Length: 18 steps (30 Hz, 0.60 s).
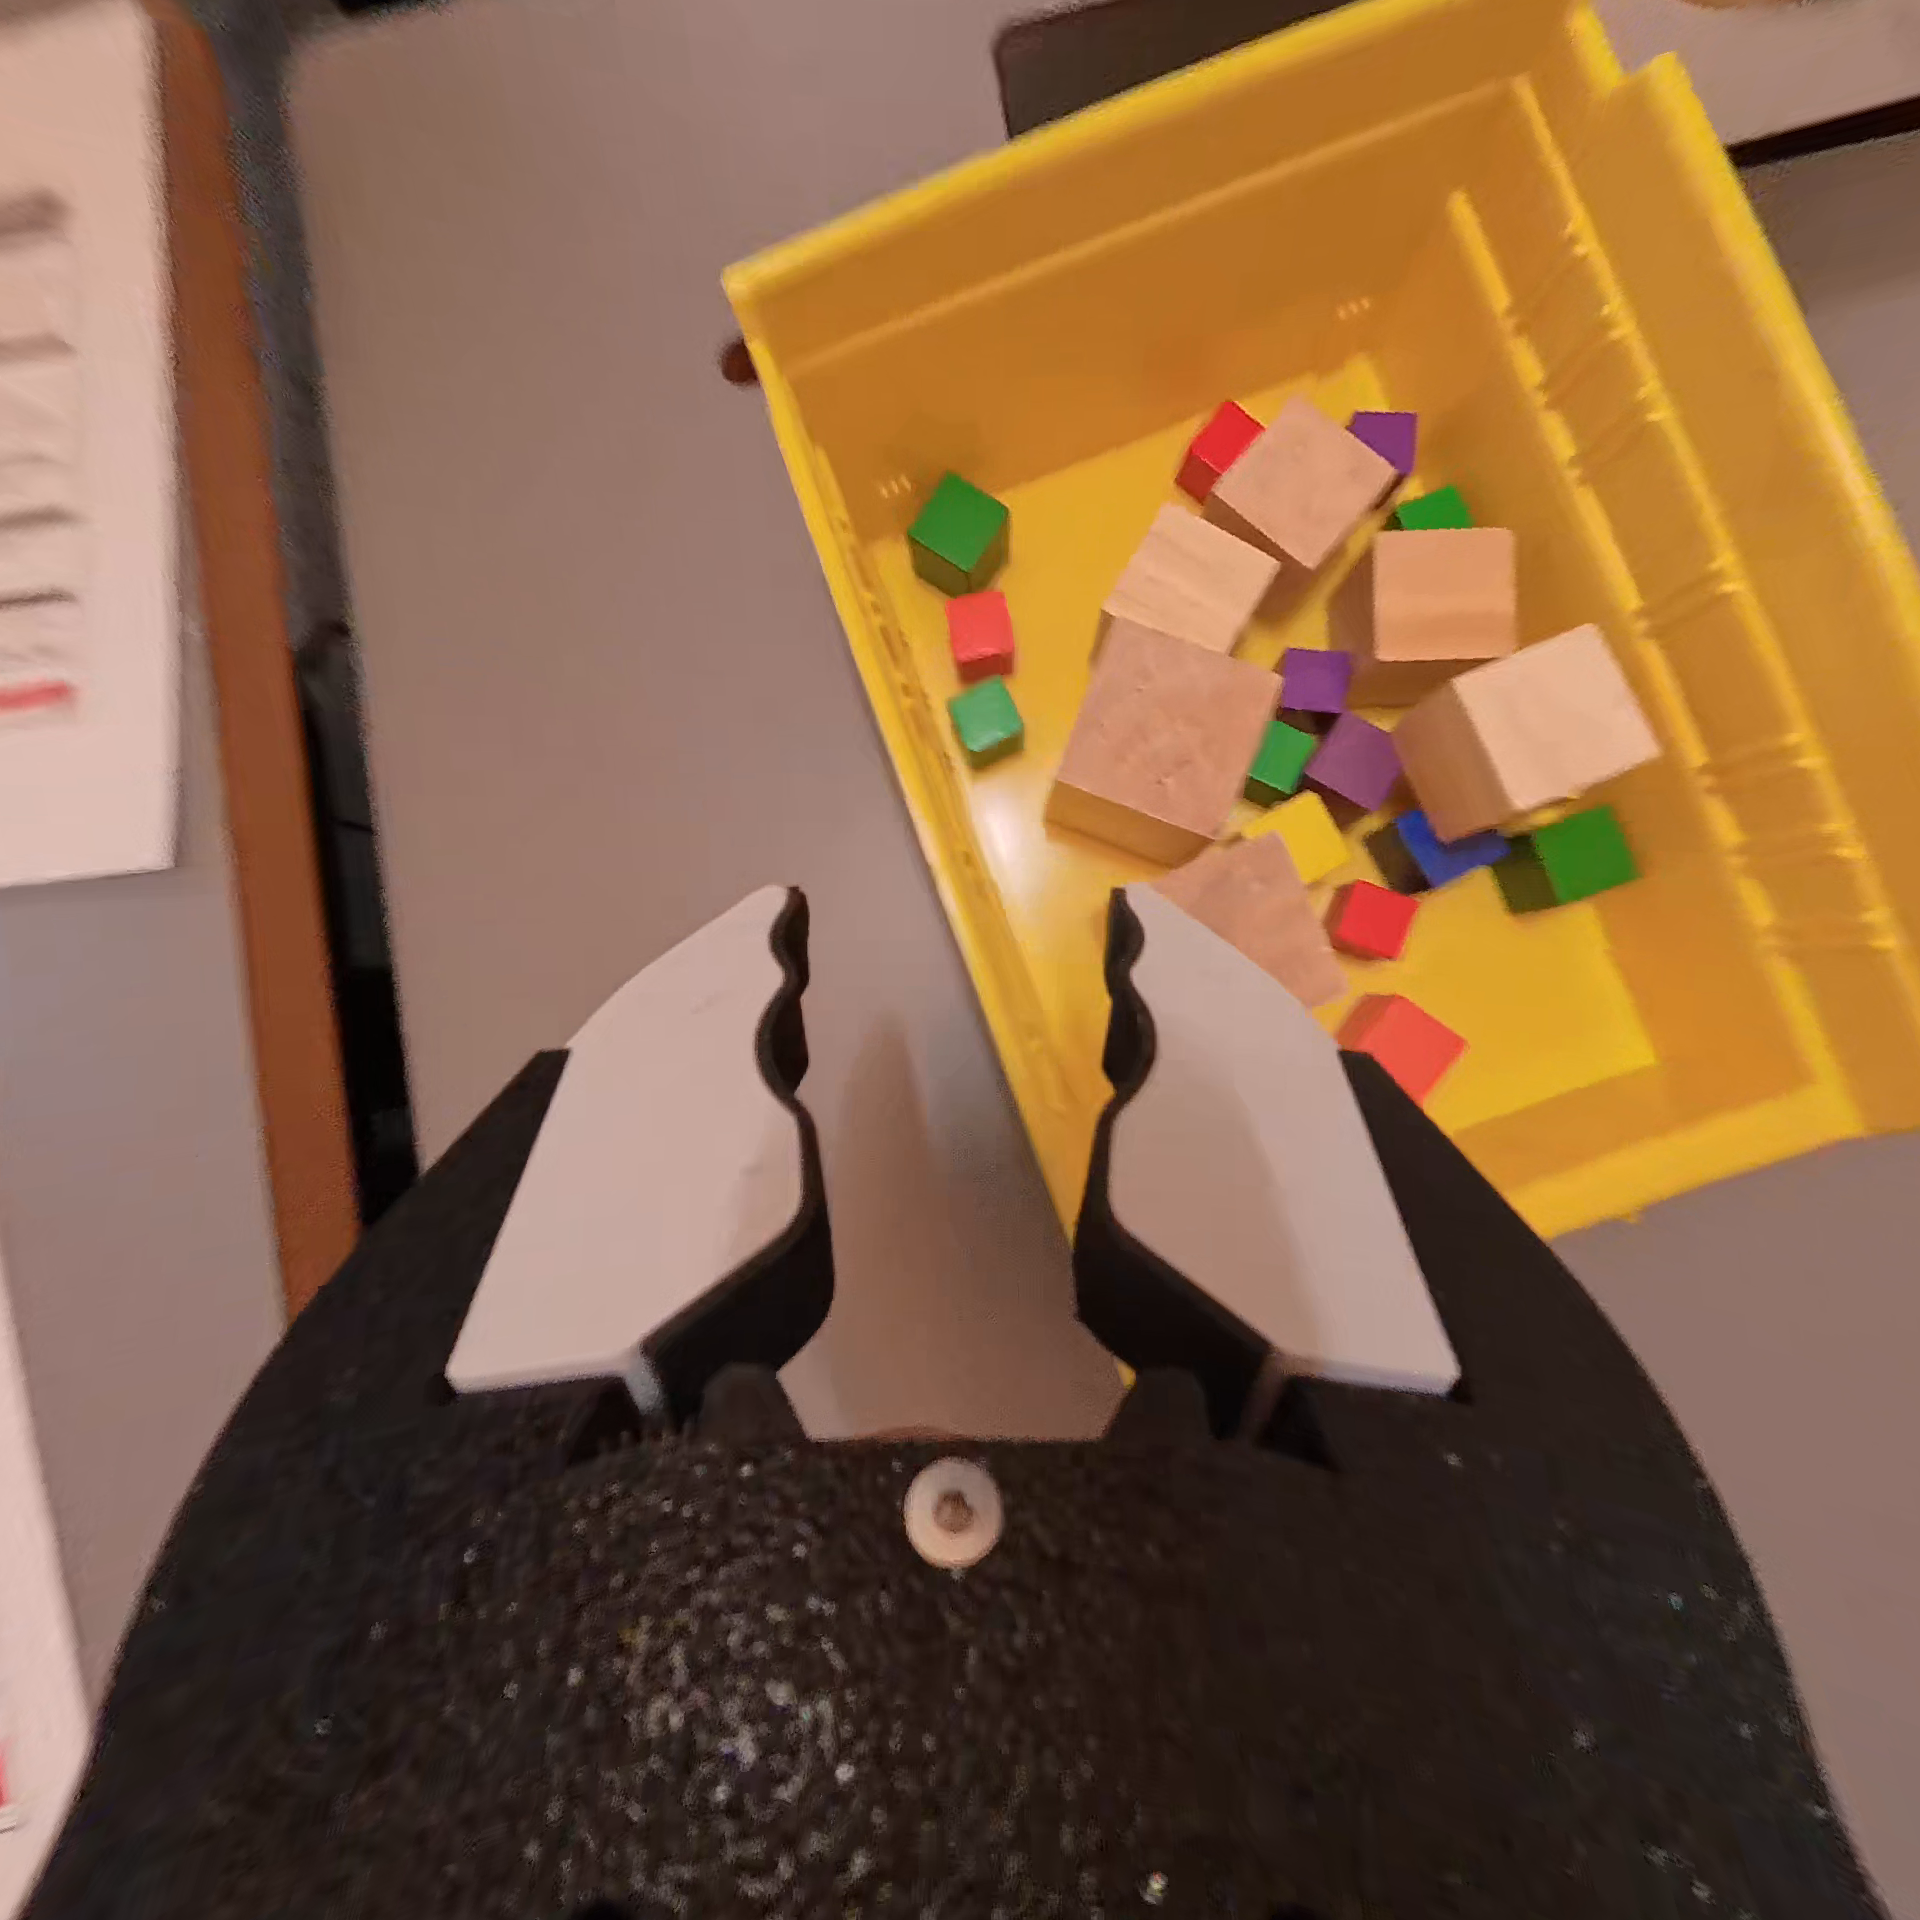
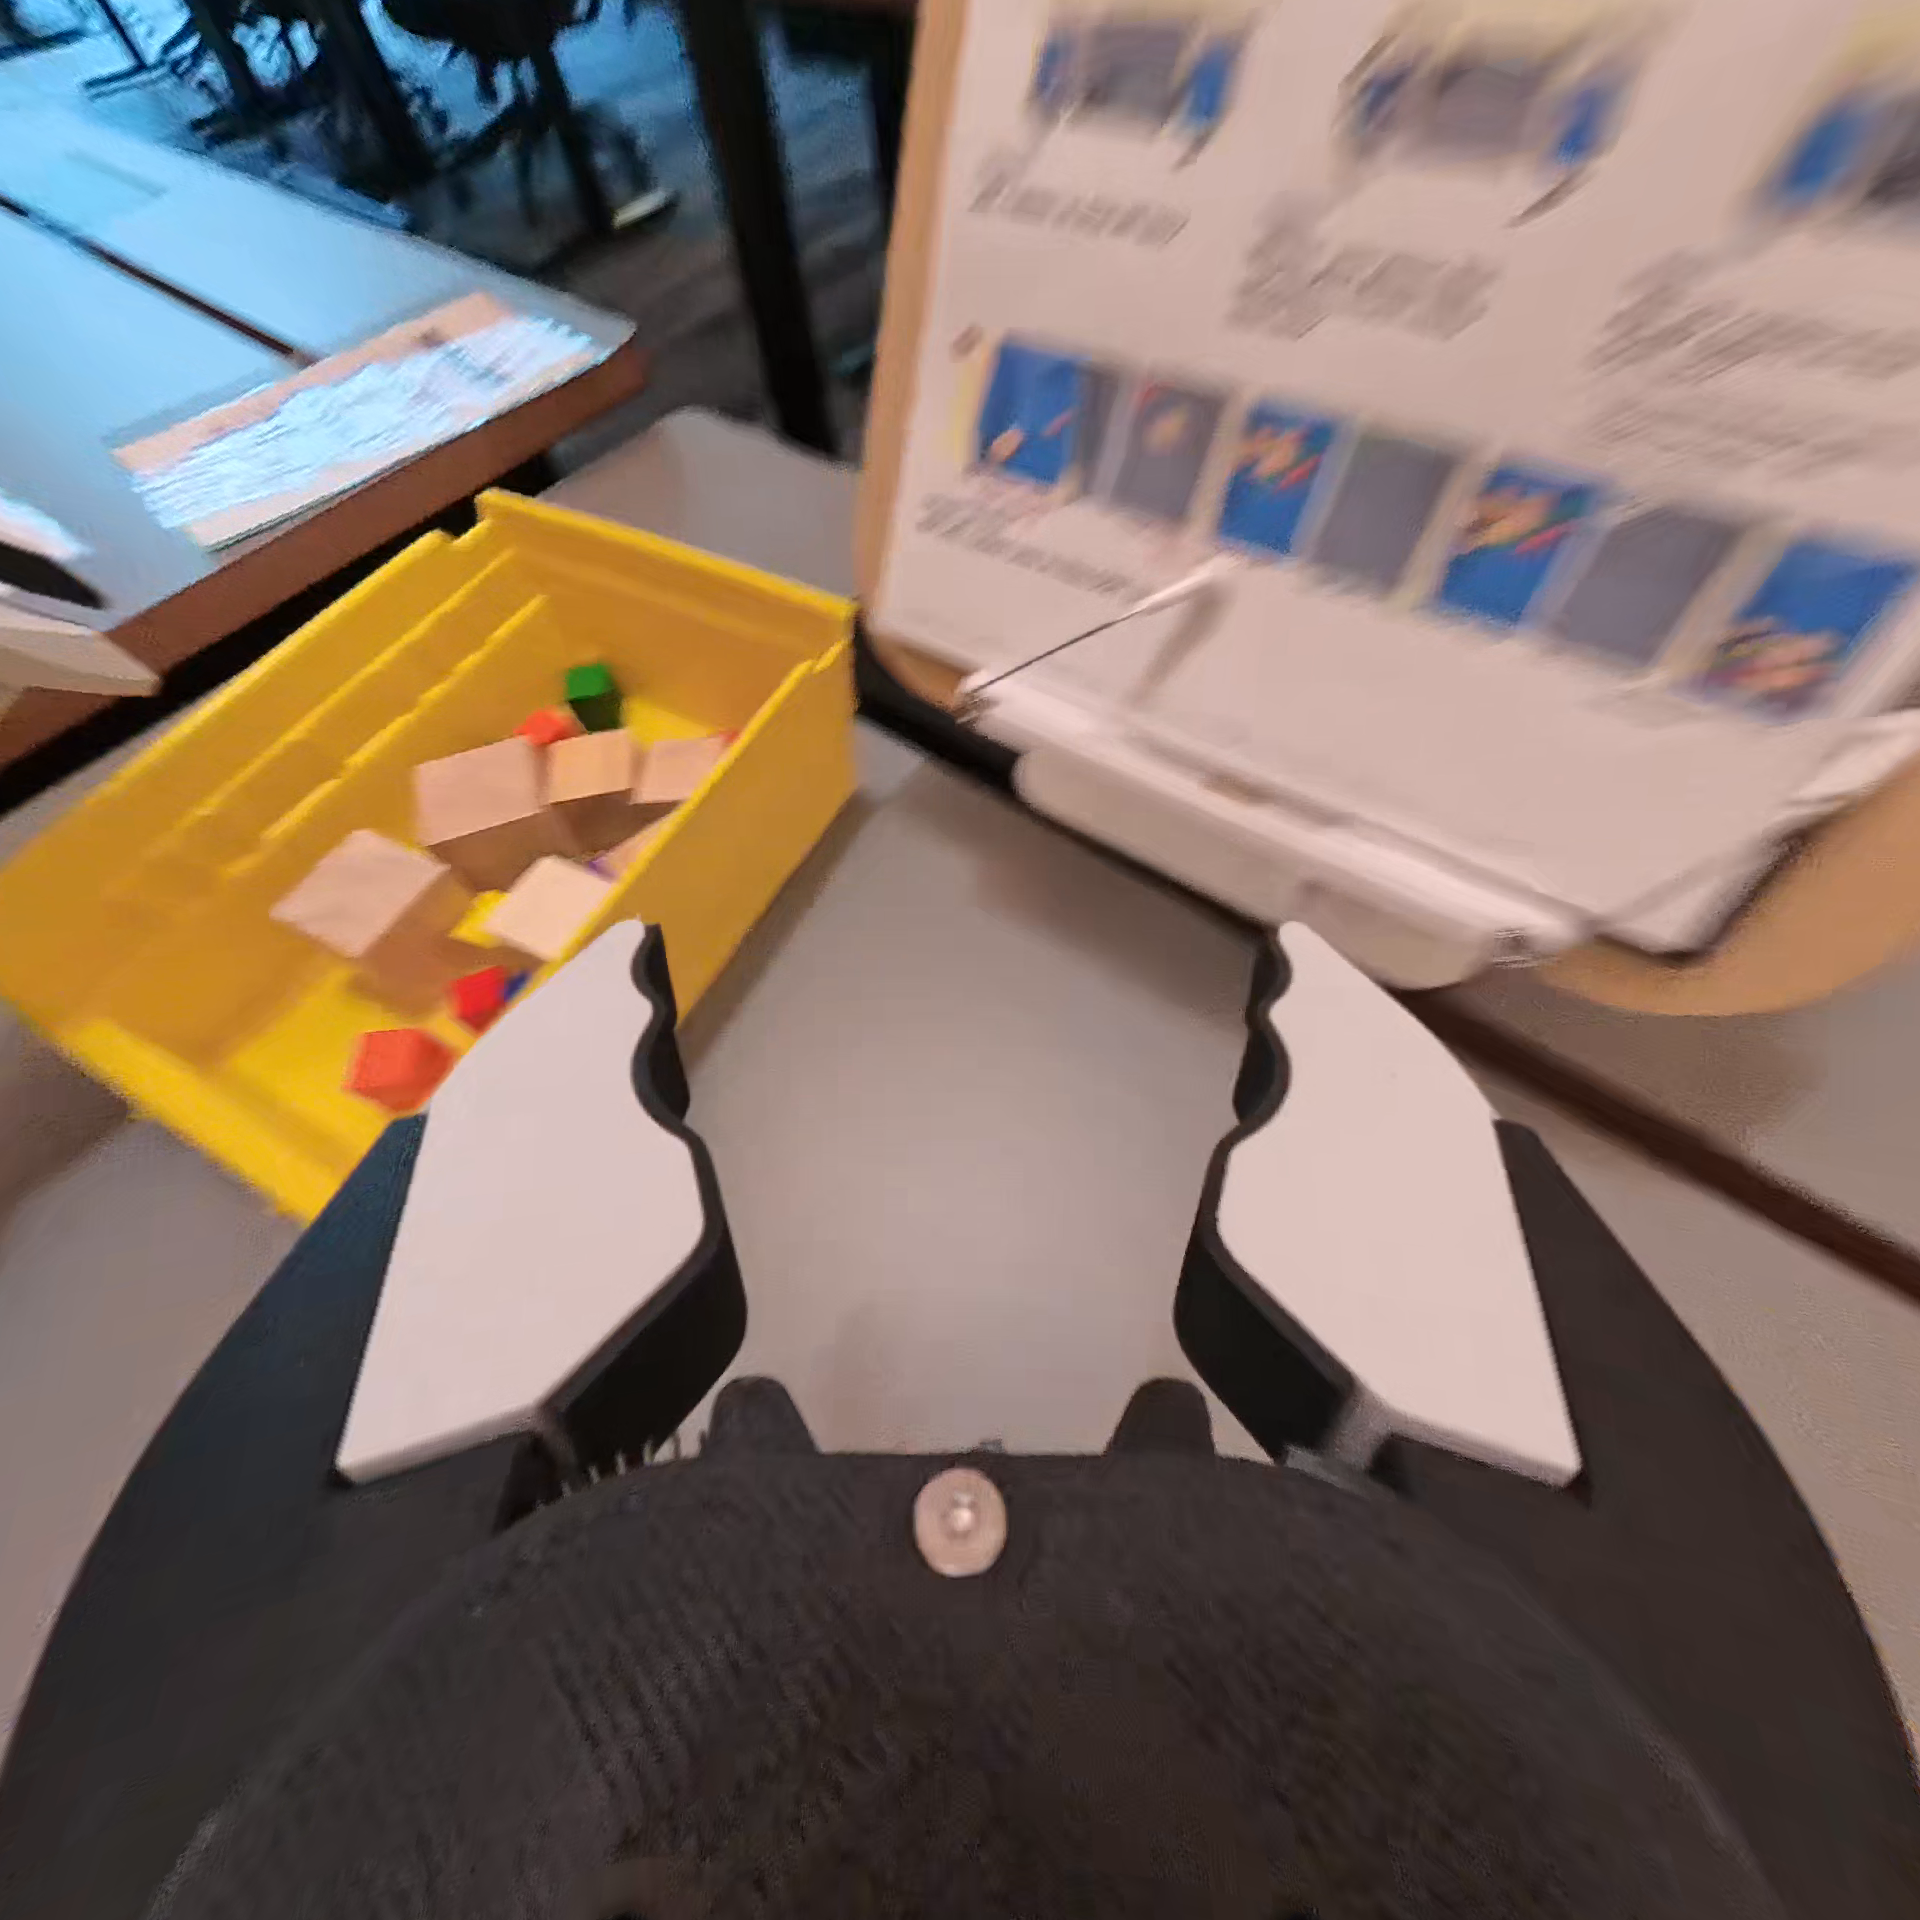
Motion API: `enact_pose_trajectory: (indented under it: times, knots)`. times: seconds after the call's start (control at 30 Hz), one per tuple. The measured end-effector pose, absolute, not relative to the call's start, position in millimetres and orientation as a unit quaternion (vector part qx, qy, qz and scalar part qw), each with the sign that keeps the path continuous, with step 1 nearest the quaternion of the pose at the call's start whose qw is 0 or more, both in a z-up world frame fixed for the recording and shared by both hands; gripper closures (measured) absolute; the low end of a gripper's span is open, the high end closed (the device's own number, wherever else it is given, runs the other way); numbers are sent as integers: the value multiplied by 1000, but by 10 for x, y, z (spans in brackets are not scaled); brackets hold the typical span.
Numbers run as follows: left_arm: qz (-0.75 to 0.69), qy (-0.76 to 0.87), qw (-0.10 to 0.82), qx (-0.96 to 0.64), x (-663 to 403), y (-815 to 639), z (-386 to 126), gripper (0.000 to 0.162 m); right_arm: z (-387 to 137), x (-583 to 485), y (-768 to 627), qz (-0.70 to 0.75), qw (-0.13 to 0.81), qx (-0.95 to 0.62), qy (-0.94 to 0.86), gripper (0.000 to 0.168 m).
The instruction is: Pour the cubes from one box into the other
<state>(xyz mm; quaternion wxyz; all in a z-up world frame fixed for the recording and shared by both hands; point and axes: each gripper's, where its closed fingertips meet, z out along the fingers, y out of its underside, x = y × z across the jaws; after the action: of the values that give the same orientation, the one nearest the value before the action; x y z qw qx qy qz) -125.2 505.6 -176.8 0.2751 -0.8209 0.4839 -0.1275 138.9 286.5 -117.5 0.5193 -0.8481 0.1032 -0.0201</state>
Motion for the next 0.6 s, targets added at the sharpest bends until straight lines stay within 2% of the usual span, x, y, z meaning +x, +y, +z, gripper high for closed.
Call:
enact_pose_trajectory:
  times: [0.27, 0.37, 0.43, 0.6]
  knots:
    - [-104, 467, 205, -854, -1189, 5039, -1866, 107, -1983, 556, 3632, 120, 372, -904, 172, 69]
    - [-103, 455, 194, -863, -1146, 5042, -1920, 105, -2161, 491, 3757, 106, 350, -913, 181, 69]
    - [-92, 455, 189, -865, -1137, 5055, -1973, 105, -2249, 476, 3795, 103, 332, -916, 200, 63]
    - [-61, 445, 169, -877, -1171, 5125, -2105, 105, -2277, 454, 3917, 89, 313, -921, 213, 75]
